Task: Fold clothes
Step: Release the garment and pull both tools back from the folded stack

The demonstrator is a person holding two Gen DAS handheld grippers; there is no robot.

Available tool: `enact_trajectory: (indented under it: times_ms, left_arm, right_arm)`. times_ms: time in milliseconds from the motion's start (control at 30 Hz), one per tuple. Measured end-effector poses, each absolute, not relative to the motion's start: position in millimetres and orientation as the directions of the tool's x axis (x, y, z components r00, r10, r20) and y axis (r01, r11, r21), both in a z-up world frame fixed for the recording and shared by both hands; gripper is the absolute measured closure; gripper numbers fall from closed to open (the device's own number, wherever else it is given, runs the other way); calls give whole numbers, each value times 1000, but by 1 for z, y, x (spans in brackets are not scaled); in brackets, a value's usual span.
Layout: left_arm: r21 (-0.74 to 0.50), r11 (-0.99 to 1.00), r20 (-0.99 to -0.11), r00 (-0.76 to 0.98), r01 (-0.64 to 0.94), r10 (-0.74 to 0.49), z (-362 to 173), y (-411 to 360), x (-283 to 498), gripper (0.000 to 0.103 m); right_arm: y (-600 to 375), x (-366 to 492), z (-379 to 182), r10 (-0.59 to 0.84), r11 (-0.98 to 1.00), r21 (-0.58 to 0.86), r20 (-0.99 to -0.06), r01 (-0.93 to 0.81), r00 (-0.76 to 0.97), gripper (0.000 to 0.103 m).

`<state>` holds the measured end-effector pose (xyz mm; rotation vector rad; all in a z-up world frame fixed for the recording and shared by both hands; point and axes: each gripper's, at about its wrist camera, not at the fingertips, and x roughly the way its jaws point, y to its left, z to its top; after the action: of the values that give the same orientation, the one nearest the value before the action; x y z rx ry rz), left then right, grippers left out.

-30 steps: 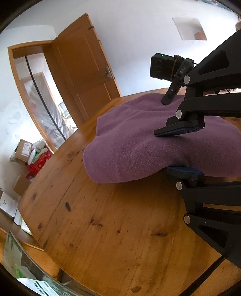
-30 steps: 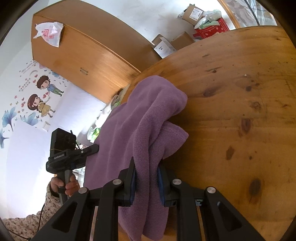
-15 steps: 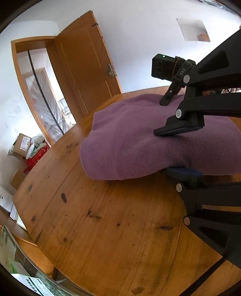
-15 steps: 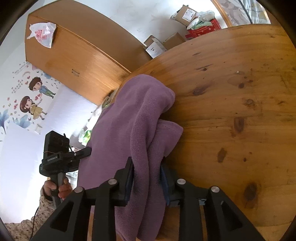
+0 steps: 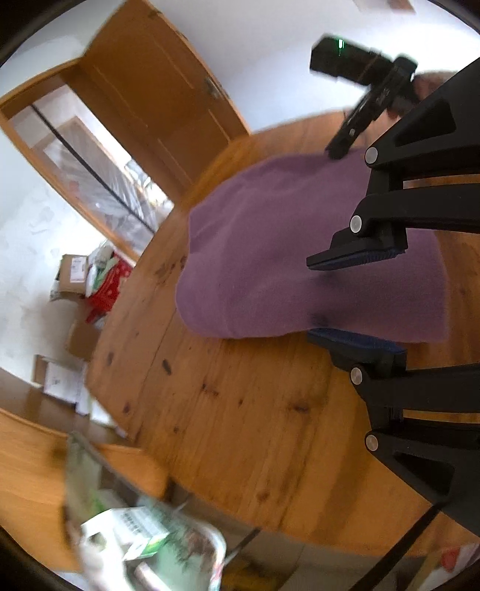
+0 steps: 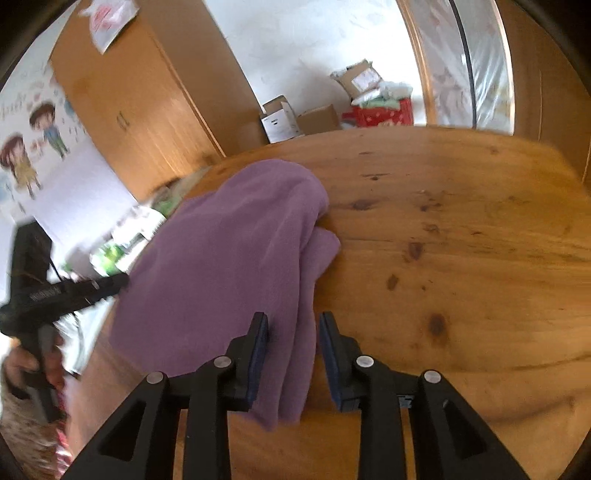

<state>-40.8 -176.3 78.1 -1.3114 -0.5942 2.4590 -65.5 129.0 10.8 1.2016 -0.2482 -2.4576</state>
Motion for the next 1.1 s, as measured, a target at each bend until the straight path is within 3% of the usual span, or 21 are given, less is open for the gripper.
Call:
enact_trajectory:
  times_ms: [367, 1100]
  left_arm:
    - [-363, -931, -716, -629, -36, 303, 79, -122, -19, 70]
    - [-174, -982, -750, -637, -71, 179, 58, -75, 11, 69]
  right_arm:
    - [102, -4, 16, -266, -957, 118, -722, 266, -638, 73]
    - [82, 25, -3, -206, -971, 87, -771, 221, -602, 72]
